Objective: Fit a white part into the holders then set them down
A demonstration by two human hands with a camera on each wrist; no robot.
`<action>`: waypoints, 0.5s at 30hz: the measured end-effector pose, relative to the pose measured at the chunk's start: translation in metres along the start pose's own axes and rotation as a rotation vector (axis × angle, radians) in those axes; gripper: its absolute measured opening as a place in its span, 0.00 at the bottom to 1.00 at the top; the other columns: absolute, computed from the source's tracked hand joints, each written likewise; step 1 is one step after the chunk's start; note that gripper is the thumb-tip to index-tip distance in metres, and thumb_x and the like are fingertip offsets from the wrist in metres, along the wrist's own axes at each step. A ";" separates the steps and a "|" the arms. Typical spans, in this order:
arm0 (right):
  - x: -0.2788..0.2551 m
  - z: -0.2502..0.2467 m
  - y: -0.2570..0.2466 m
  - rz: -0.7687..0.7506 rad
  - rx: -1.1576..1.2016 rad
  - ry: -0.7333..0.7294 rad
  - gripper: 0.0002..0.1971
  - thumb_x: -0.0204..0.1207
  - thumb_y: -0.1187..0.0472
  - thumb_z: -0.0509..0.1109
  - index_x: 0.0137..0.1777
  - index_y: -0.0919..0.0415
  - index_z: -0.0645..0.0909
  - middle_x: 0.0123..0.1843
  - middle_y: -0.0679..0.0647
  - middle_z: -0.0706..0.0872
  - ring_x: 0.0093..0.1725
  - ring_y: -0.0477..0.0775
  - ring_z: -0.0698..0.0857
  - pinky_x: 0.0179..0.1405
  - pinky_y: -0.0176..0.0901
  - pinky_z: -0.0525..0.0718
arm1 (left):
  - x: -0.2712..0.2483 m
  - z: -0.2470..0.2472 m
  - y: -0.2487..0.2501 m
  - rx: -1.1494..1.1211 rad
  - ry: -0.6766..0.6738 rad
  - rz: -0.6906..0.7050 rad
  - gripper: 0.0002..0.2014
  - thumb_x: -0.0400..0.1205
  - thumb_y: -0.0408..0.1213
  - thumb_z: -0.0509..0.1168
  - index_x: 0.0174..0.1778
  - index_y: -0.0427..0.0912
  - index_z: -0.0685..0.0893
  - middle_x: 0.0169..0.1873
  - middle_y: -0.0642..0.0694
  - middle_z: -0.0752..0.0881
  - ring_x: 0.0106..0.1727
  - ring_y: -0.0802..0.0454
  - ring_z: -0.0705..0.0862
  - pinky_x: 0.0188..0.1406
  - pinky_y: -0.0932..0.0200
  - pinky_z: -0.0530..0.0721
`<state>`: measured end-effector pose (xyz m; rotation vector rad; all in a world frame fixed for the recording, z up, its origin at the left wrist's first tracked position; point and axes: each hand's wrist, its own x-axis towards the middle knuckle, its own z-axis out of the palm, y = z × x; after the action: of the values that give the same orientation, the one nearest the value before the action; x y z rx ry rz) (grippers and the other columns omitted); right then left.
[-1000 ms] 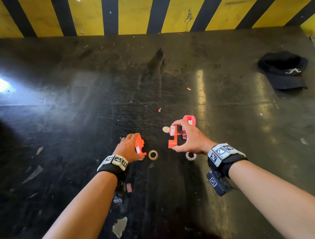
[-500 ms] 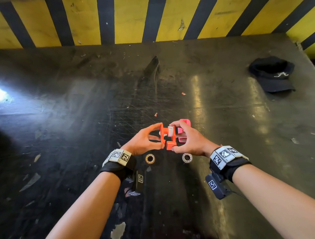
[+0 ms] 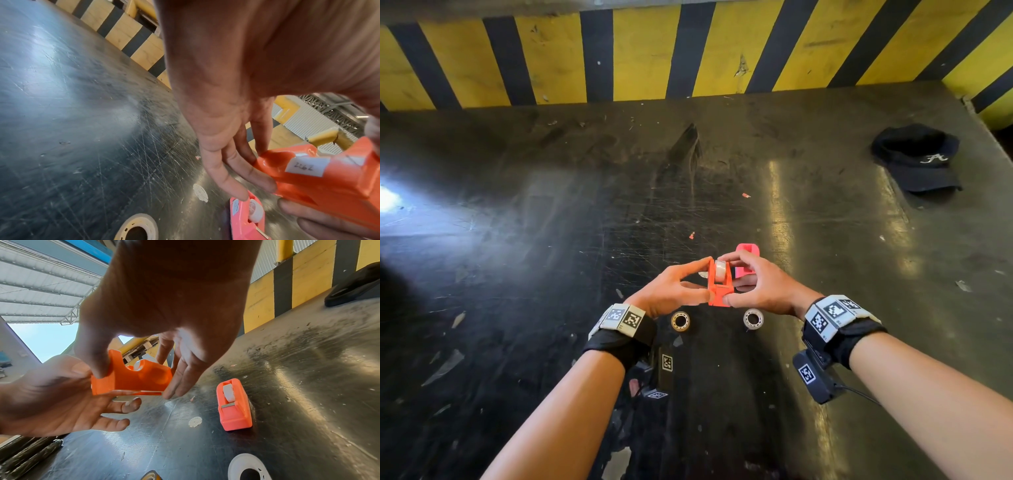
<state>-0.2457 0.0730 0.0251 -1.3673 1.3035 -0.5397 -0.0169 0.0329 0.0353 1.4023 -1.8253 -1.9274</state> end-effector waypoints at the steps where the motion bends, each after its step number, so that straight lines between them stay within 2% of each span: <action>1: -0.001 0.000 0.000 -0.001 0.004 0.002 0.35 0.71 0.64 0.87 0.75 0.48 0.77 0.69 0.45 0.84 0.57 0.41 0.94 0.47 0.31 0.90 | -0.001 0.000 0.001 0.002 -0.003 0.001 0.53 0.65 0.52 0.78 0.88 0.50 0.65 0.68 0.45 0.88 0.65 0.45 0.90 0.75 0.39 0.82; 4: -0.002 0.000 0.001 0.004 0.013 0.011 0.34 0.71 0.65 0.87 0.74 0.49 0.78 0.66 0.42 0.84 0.54 0.40 0.94 0.44 0.28 0.89 | -0.001 0.000 -0.001 -0.001 -0.007 -0.008 0.51 0.67 0.51 0.78 0.88 0.50 0.66 0.67 0.42 0.88 0.66 0.43 0.90 0.73 0.37 0.84; 7: -0.001 0.000 0.002 0.003 0.010 0.009 0.34 0.70 0.65 0.88 0.73 0.49 0.78 0.66 0.43 0.84 0.54 0.40 0.94 0.44 0.29 0.89 | -0.001 0.001 -0.001 -0.004 -0.003 -0.015 0.45 0.72 0.43 0.76 0.87 0.48 0.67 0.67 0.43 0.88 0.66 0.44 0.89 0.75 0.36 0.82; 9: -0.001 -0.001 0.003 -0.001 0.004 0.005 0.35 0.69 0.65 0.88 0.73 0.47 0.78 0.67 0.44 0.85 0.55 0.41 0.94 0.45 0.31 0.90 | -0.001 0.002 0.002 -0.001 0.008 0.006 0.43 0.73 0.39 0.76 0.86 0.45 0.68 0.68 0.46 0.86 0.67 0.45 0.89 0.76 0.38 0.82; 12: 0.000 -0.002 0.004 -0.014 -0.001 0.027 0.37 0.67 0.64 0.89 0.74 0.46 0.77 0.69 0.47 0.85 0.58 0.44 0.94 0.56 0.41 0.93 | 0.000 0.001 0.004 0.008 0.050 0.053 0.47 0.72 0.38 0.78 0.88 0.44 0.65 0.74 0.45 0.82 0.67 0.48 0.88 0.74 0.40 0.84; 14: 0.000 -0.005 0.007 -0.021 0.011 0.056 0.39 0.65 0.64 0.90 0.74 0.47 0.78 0.69 0.47 0.85 0.59 0.45 0.94 0.65 0.49 0.91 | 0.000 0.000 0.007 -0.011 0.109 0.096 0.48 0.73 0.41 0.80 0.89 0.50 0.64 0.77 0.49 0.79 0.63 0.48 0.91 0.70 0.43 0.87; 15: 0.000 -0.005 0.008 -0.022 0.012 0.060 0.39 0.65 0.64 0.90 0.75 0.47 0.78 0.69 0.46 0.85 0.60 0.45 0.93 0.68 0.50 0.90 | 0.000 0.000 0.008 -0.002 0.154 0.119 0.45 0.75 0.42 0.80 0.87 0.53 0.65 0.76 0.50 0.79 0.60 0.48 0.93 0.66 0.44 0.89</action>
<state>-0.2536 0.0727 0.0192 -1.3657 1.3325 -0.6068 -0.0210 0.0309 0.0422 1.3665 -1.7921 -1.7145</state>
